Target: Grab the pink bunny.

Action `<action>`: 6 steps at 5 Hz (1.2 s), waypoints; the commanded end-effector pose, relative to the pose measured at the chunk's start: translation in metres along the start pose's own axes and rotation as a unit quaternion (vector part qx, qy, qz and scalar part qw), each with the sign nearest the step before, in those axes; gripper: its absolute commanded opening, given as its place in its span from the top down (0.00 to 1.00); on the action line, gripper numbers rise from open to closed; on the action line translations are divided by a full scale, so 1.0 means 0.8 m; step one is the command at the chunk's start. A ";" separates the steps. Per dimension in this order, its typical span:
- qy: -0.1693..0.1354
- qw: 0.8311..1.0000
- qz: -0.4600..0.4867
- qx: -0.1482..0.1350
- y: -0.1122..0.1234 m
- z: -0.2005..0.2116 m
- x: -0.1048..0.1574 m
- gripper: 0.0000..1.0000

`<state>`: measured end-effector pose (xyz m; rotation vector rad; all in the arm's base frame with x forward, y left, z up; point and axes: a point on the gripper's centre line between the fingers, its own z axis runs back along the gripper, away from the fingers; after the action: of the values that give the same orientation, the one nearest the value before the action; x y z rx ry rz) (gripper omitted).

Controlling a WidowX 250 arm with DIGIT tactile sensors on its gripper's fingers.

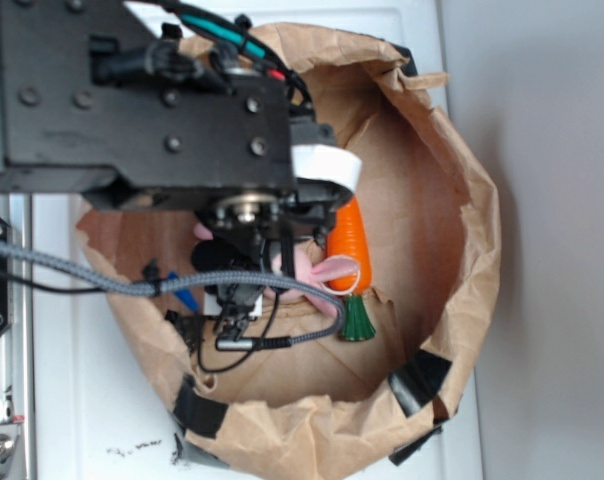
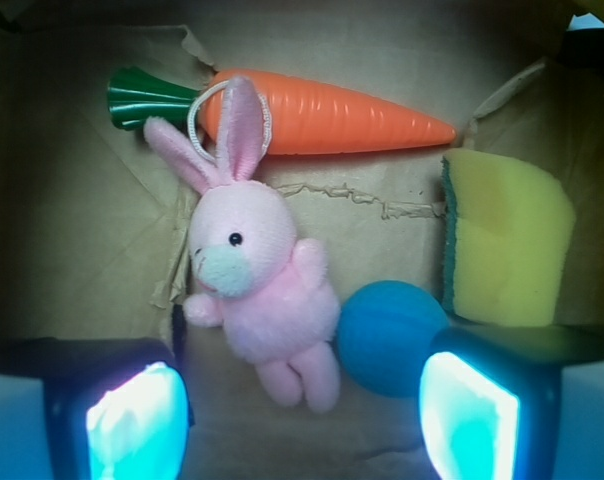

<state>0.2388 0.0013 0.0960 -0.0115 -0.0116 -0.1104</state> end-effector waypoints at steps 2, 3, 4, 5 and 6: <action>-0.031 0.999 0.006 0.005 -0.007 -0.046 0.011 0.00; -0.043 0.999 0.011 0.025 -0.008 -0.081 0.019 0.00; -0.062 0.997 0.023 0.049 0.008 -0.109 0.081 0.04; -0.064 0.996 0.037 0.050 0.011 -0.110 0.084 1.00; -0.056 0.997 0.039 0.029 0.008 -0.087 0.079 1.00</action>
<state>0.2997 -0.0142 0.0212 0.0331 -0.1067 -0.0417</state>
